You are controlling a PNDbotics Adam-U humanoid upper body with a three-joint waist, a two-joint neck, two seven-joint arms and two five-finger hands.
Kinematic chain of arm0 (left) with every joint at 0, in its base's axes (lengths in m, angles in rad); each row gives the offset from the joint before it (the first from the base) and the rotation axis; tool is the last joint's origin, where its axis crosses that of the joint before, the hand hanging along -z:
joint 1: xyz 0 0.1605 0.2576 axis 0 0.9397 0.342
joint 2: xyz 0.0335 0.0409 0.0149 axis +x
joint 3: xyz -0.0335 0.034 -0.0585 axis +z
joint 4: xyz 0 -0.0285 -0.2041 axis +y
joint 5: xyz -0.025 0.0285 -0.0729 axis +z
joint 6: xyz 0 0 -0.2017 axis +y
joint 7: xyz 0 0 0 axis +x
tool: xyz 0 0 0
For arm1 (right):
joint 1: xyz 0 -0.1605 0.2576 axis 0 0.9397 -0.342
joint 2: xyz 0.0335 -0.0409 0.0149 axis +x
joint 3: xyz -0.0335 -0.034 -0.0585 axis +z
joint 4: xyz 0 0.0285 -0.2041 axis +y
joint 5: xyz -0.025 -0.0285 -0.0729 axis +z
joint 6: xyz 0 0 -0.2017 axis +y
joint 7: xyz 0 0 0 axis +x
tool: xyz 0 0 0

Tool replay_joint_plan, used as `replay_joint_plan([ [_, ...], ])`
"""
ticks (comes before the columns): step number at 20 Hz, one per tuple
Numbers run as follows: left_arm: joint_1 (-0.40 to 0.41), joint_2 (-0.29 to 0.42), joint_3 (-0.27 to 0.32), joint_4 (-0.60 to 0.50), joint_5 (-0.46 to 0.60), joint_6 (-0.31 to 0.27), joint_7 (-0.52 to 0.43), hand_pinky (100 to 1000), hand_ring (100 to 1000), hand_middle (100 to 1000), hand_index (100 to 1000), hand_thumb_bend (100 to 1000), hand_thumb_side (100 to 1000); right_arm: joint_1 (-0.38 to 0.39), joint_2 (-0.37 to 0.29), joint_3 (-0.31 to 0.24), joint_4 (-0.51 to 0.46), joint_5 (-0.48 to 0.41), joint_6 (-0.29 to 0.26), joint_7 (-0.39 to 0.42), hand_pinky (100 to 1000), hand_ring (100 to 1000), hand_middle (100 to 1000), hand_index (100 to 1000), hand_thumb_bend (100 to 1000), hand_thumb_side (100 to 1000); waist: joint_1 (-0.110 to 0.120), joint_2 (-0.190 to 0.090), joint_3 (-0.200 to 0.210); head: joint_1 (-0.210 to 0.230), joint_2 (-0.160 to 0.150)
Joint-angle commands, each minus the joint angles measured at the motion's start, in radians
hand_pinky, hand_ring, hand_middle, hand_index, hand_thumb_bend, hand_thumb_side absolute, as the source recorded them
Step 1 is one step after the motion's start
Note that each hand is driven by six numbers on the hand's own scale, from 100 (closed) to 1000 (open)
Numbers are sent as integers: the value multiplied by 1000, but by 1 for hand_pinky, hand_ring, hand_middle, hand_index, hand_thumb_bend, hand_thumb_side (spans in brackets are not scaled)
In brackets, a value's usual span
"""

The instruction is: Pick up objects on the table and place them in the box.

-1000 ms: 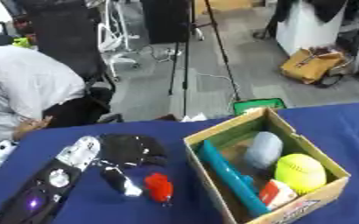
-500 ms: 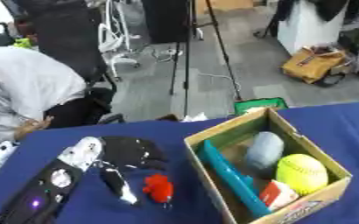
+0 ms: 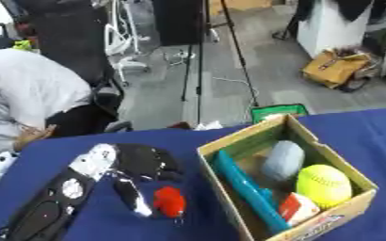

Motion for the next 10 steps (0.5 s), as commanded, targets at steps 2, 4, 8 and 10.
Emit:
replay_joint_plan([
  [2,-32,14,17,5,-12,8,-4,1000,1000,946,1000,577,1000,-9,-14,2,-12,-8,-37,-35,722,677,567,574,100,609,-5,-14,-2,4,-9],
  [4,-34,10,20,11,-17,12,-5,1000,1000,944,1000,564,1000,-9,-13,3,-12,-8,-37,-35,722,676,567,573,100,608,-5,-14,-2,5,-9],
  [8,-36,7,23,19,-27,15,-7,1000,1000,937,1000,575,1000,-9,-13,1,-12,-8,-38,-35,722,677,566,573,100,609,-5,-12,-5,4,-11],
  [10,-35,6,24,22,-33,15,-7,1000,1000,935,1000,586,1000,-10,-12,1,-12,-9,-39,-35,722,676,566,573,100,608,-5,-11,-6,4,-12],
])
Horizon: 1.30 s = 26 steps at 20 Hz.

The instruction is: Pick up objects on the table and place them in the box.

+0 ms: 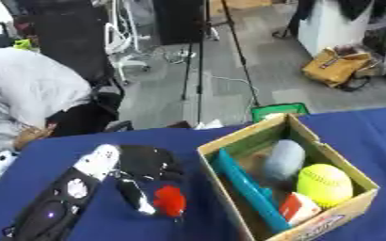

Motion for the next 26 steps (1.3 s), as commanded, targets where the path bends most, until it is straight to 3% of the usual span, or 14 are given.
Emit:
replay_joint_plan([
  [1,-26,16,13,-5,-12,3,0,1000,1000,935,1000,586,1000,-9,-13,1,-12,-9,-39,-35,722,676,566,573,100,608,-5,-16,-2,1,-12],
  [10,-28,11,19,6,-39,3,8,1000,1000,916,999,594,1000,-11,-12,1,-12,-10,-41,-35,722,677,566,573,100,608,-5,-13,-7,0,-15],
  [18,-30,2,24,17,-51,6,21,1000,1000,883,974,541,995,-12,-10,1,-12,-10,-39,-35,723,677,565,573,100,606,-4,-10,-8,-2,-19],
  [26,-31,-3,28,24,-52,15,35,1000,971,809,902,488,920,-11,-9,-1,-12,-11,-39,-35,724,677,564,574,100,606,-5,-11,-9,-2,-22],
])
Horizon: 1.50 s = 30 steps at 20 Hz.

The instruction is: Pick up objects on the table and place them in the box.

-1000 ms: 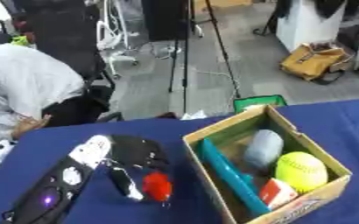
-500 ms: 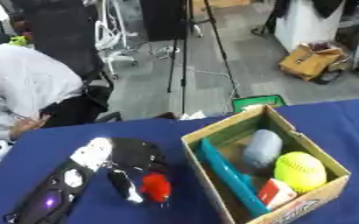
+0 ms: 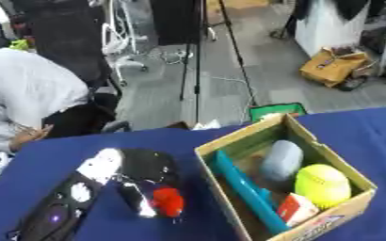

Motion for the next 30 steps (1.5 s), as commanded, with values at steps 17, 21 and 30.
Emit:
replay_joint_plan([
  [17,-23,9,8,2,3,1,17,1000,893,702,806,442,848,-4,-17,-5,-12,-15,-38,-36,729,678,563,574,100,599,-8,-16,0,-8,-17],
  [21,-24,8,8,3,7,3,18,1000,876,671,786,436,830,-4,-17,-6,-12,-16,-37,-36,729,677,563,574,100,599,-8,-16,-1,-9,-18],
  [30,-25,5,9,6,5,8,14,1000,820,569,720,436,796,-5,-19,-9,-12,-21,-39,-36,729,677,563,575,100,594,-7,-18,-4,-11,-20],
])
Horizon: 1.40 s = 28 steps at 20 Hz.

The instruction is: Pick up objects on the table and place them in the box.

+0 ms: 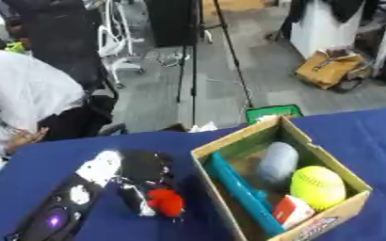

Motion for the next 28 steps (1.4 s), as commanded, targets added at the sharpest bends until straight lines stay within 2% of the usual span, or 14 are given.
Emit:
replay_joint_plan([
  [1,-17,15,7,1,0,4,-4,1000,817,565,714,435,794,-5,-19,-9,-12,-7,-39,-36,729,677,563,575,100,594,-7,-18,-1,-3,-12],
  [15,-19,14,9,0,15,10,-9,1000,772,515,669,374,700,-3,-21,-12,-12,-9,-33,-36,730,678,562,575,100,587,-7,-24,1,-4,-9],
  [20,-21,14,9,-1,19,14,-13,1000,760,499,656,348,618,-2,-21,-13,-12,-8,-31,-36,730,678,562,576,100,583,-7,-27,2,-6,-9],
  [28,-30,16,6,-9,23,15,-20,1000,759,495,655,347,589,1,-23,-15,-12,-8,-24,-36,736,682,562,576,100,570,-6,-33,10,-9,-5],
])
